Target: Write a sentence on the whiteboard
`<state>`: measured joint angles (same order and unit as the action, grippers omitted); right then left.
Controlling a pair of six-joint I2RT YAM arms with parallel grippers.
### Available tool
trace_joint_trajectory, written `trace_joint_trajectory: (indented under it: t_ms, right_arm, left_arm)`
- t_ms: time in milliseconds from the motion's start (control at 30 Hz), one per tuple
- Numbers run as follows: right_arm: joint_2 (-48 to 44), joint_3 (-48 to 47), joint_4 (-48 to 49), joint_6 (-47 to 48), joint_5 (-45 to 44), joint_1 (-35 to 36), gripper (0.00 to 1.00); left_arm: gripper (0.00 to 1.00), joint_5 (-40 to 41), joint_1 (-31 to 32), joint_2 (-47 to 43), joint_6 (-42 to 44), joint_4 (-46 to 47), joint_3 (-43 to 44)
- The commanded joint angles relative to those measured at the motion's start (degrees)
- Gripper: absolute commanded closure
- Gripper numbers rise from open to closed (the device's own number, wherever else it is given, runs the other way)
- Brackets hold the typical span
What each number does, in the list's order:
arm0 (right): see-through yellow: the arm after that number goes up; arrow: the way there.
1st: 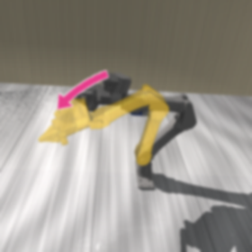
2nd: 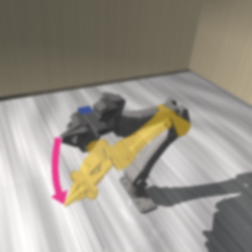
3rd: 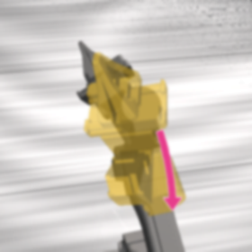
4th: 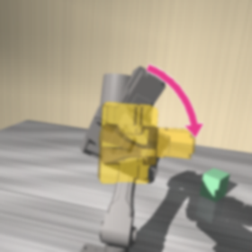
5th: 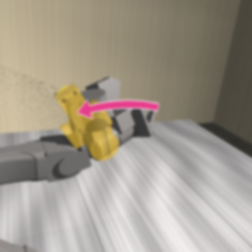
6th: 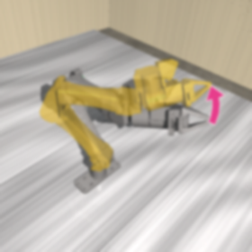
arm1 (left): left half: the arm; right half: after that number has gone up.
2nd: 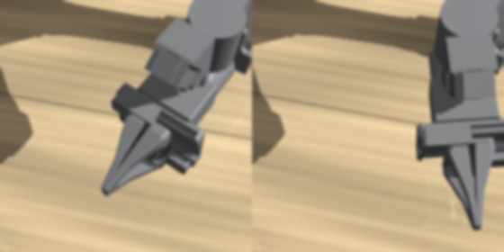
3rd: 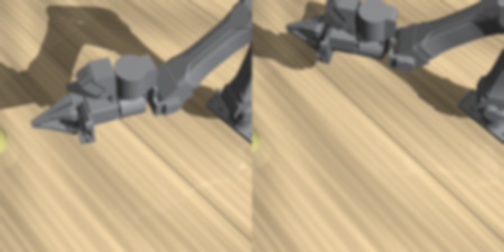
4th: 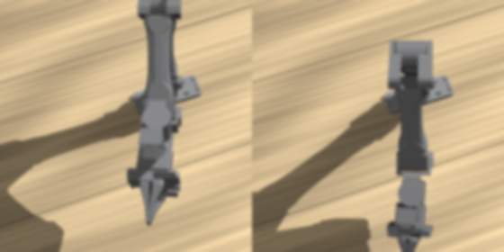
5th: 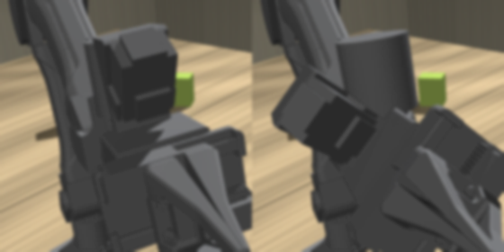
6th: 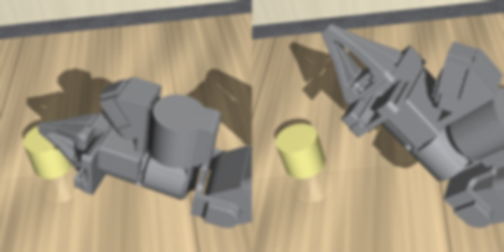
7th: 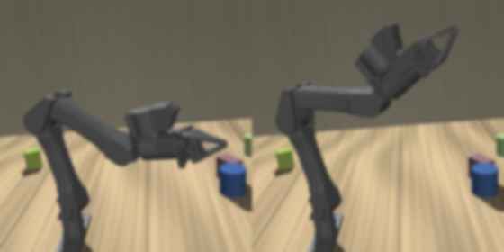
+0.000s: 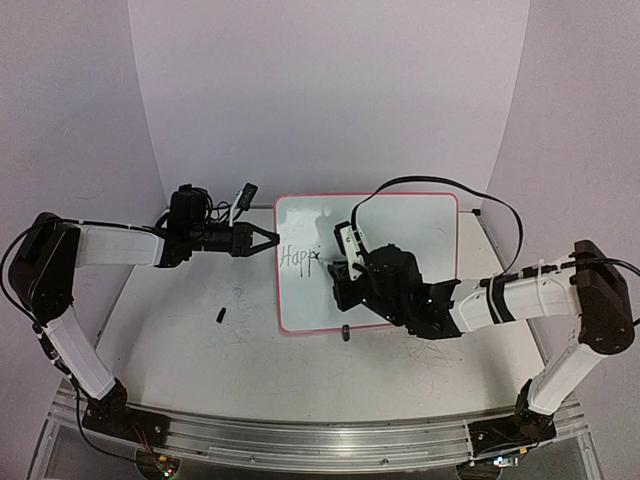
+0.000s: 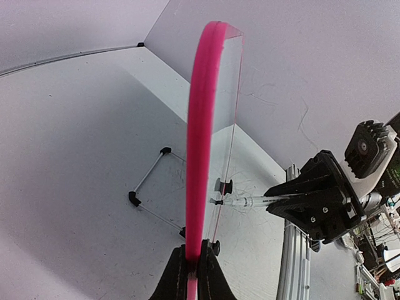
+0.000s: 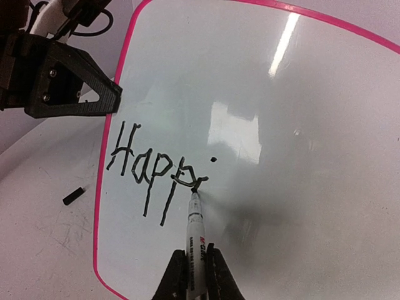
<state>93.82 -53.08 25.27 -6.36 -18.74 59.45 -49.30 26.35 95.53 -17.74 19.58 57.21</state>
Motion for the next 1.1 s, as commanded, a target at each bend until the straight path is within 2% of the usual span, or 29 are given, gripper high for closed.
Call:
trace_joint_trajectory:
  t_ms: [0,433,1067]
  right_arm:
    - [-1.1,0.9,-1.5,-2.0,-1.3,0.3,1.00]
    - [-5.3,0.2,1.4,-0.3,-1.6,0.0,1.00]
    - [-1.4,-1.2,2.2,0.2,-1.3,-1.3,1.00]
  left_arm:
    - [1.00,-2.6,0.7,-2.4,0.3,2.0,-0.2]
    - [1.00,-2.6,0.7,-2.3,0.4,2.0,-0.1]
    - [1.00,-2.8,0.7,-2.3,0.4,2.0,0.0]
